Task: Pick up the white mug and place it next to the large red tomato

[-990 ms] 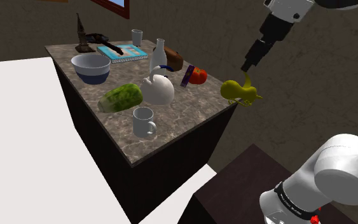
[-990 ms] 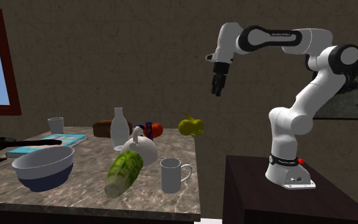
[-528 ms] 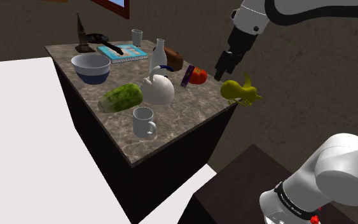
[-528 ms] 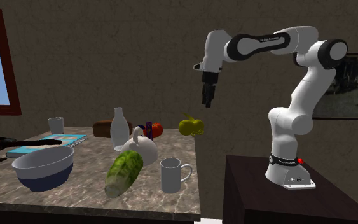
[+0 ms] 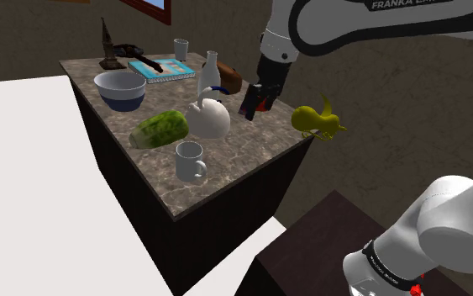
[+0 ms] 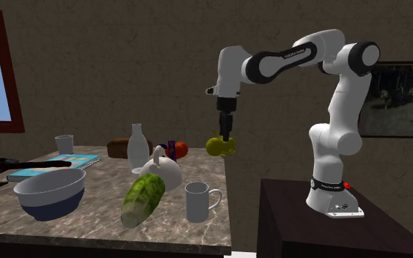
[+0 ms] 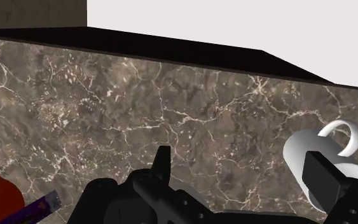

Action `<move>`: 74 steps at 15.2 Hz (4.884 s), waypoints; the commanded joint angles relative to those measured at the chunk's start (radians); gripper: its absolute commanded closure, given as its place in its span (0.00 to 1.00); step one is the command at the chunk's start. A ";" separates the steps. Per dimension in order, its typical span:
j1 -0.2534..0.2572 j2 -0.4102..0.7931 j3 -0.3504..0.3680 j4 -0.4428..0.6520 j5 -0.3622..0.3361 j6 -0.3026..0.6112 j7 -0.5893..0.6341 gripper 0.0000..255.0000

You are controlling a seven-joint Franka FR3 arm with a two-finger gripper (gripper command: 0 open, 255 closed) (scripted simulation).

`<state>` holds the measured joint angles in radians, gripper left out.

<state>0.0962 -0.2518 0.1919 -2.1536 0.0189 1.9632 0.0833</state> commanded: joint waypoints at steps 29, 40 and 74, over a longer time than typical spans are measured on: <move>0.106 0.599 0.089 0.333 -0.118 0.152 0.213 0.00; 0.106 0.599 0.089 0.333 -0.118 0.152 0.213 1.00; 0.105 0.500 0.105 0.649 -0.081 -0.259 0.190 1.00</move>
<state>0.2001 0.2468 0.2963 -1.5164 -0.0619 1.7149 0.2731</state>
